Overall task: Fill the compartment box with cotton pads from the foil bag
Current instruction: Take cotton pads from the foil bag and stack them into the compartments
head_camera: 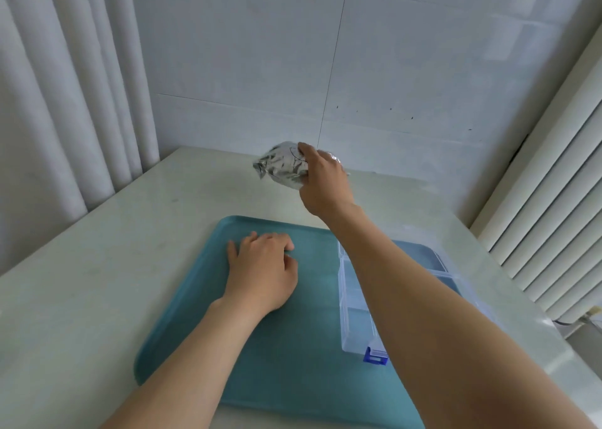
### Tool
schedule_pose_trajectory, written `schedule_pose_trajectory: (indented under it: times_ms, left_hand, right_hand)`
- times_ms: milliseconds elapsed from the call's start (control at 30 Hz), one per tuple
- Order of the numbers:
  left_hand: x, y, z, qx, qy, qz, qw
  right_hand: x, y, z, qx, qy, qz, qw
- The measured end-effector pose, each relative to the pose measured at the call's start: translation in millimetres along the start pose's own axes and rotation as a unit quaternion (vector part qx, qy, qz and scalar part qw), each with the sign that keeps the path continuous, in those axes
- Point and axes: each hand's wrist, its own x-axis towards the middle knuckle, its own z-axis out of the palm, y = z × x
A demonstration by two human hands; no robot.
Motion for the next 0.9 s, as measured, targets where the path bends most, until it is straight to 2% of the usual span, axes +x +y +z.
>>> schedule_pose_trajectory:
  times_ms: [100,167,200,300,367,433,467,533,633,700,800,900]
  left_hand:
    - [-0.6,-0.6,-1.8,-0.053,0.036,-0.004,0.998]
    - [-1.7,5.0,-12.2,-0.181,0.083,-0.036,0.979]
    - [-4.7,11.2,-20.3,-0.269,0.106,-0.067,0.955]
    - [-10.9,23.0,-41.1,-0.51,0.129,-0.159,0.836]
    - [-18.3,25.3,-49.6,-0.598,0.097,-0.178,0.775]
    - [-27.3,24.9,-58.6,-0.647,0.057,-0.176,0.739]
    - [-28.0,22.6,-61.2,-0.658,0.037,-0.174,0.731]
    - [-32.5,20.7,-64.5,-0.652,0.005,-0.167,0.74]
    - [-36.9,16.1,-60.9,-0.601,-0.002,-0.146,0.786]
    - [-38.7,12.8,-60.6,-0.579,0.035,-0.124,0.805]
    - [-39.6,9.1,-62.8,-0.599,0.098,-0.112,0.787]
    - [-39.2,6.7,-61.4,-0.617,0.125,-0.08,0.773]
  right_hand:
    - [-24.1,-15.4,-23.6,0.101,0.057,-0.045,0.992]
    - [-51.0,-19.8,-39.2,0.143,0.094,-0.065,0.983]
    - [-67.1,-18.8,-47.9,0.158,0.107,-0.072,0.979]
    - [-107.4,-9.3,-63.0,0.167,0.126,-0.085,0.974]
    - [-129.2,-1.8,-72.7,0.15,0.125,-0.087,0.977]
    - [-148.0,2.0,-81.8,0.095,0.105,-0.118,0.983]
    - [-153.8,3.0,-83.8,0.059,0.094,-0.143,0.983]
    - [-165.0,4.5,-86.4,0.026,0.074,-0.187,0.979]
    - [-176.5,1.8,-88.7,0.049,0.045,-0.221,0.973]
    - [-182.6,-2.9,-88.5,0.079,0.022,-0.222,0.972]
    - [-187.2,-8.9,-82.6,0.117,0.012,-0.187,0.975]
    - [-187.7,-12.0,-77.2,0.178,-0.001,-0.136,0.975]
